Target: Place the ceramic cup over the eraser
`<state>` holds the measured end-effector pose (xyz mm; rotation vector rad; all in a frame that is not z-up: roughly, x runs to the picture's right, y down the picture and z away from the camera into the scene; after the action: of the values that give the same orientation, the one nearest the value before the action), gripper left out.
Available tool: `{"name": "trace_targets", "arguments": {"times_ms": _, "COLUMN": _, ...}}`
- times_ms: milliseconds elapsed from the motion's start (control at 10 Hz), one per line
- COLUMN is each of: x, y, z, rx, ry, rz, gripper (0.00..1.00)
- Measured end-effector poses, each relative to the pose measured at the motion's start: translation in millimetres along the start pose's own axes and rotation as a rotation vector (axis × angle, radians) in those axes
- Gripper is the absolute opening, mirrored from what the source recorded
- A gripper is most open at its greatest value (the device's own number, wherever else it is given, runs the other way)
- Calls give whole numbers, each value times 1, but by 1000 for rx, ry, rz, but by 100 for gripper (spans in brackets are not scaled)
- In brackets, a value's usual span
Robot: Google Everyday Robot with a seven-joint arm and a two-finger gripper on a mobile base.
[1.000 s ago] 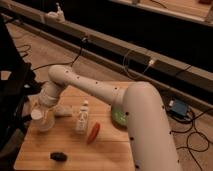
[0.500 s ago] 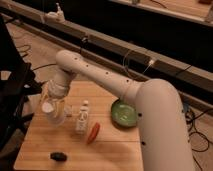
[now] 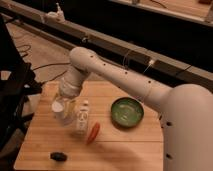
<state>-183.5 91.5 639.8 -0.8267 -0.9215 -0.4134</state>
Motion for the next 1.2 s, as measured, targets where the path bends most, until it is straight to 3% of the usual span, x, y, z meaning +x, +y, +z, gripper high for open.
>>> {"name": "trace_targets", "arguments": {"times_ms": 300, "x": -3, "y": 22, "z": -4, "rx": 35, "ry": -19, "rz": 32, "gripper": 0}}
{"name": "trace_targets", "arguments": {"times_ms": 700, "x": -4, "y": 21, "z": -3, "rx": 34, "ry": -21, "rz": 30, "gripper": 0}}
{"name": "trace_targets", "arguments": {"times_ms": 900, "x": -5, "y": 21, "z": 1, "rx": 16, "ry": -36, "rz": 33, "gripper": 0}}
{"name": "trace_targets", "arguments": {"times_ms": 1200, "x": -24, "y": 27, "z": 19, "rx": -30, "ry": -60, "rz": -6, "gripper": 0}}
